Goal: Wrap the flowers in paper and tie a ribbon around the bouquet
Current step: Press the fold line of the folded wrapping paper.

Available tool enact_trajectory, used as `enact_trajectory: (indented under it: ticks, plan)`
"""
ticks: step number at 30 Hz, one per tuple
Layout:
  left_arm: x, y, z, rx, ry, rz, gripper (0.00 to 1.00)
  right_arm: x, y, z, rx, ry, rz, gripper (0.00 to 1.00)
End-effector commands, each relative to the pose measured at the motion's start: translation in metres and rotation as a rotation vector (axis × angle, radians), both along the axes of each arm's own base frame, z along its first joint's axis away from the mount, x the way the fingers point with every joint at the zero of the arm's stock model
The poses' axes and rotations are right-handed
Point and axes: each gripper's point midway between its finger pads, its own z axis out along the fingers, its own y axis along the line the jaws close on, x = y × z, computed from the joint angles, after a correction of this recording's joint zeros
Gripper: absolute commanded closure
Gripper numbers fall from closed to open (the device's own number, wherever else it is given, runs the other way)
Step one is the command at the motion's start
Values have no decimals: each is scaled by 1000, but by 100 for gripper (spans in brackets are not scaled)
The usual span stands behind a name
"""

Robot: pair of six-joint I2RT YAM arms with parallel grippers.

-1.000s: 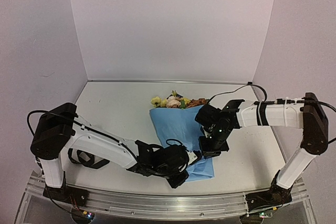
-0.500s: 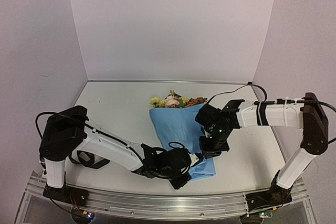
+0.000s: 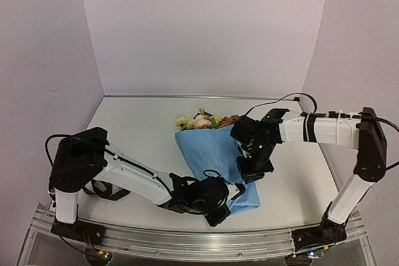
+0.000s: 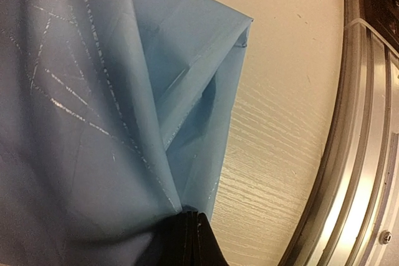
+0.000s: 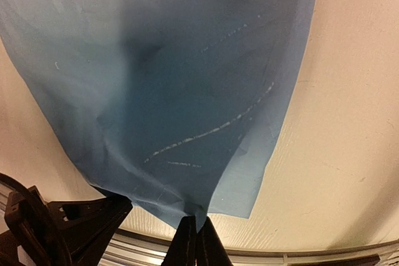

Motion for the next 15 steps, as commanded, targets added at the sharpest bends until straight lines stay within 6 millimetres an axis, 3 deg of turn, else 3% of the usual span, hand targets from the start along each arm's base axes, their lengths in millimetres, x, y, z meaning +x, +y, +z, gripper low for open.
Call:
enact_trajectory:
  ticks: [1,8,12,15]
  plan:
    - [-26,28,-40,163,65,-72,100,9,-22,2,-105,-25,-2,100]
    - [-27,27,-35,152,62,-84,100,0,-49,-16,-198,-11,7,100]
    - [-25,26,-25,134,44,-78,100,-2,-49,-22,-199,14,21,100]
    - [-20,22,-4,90,25,-65,96,-1,-45,-24,-188,20,24,100]
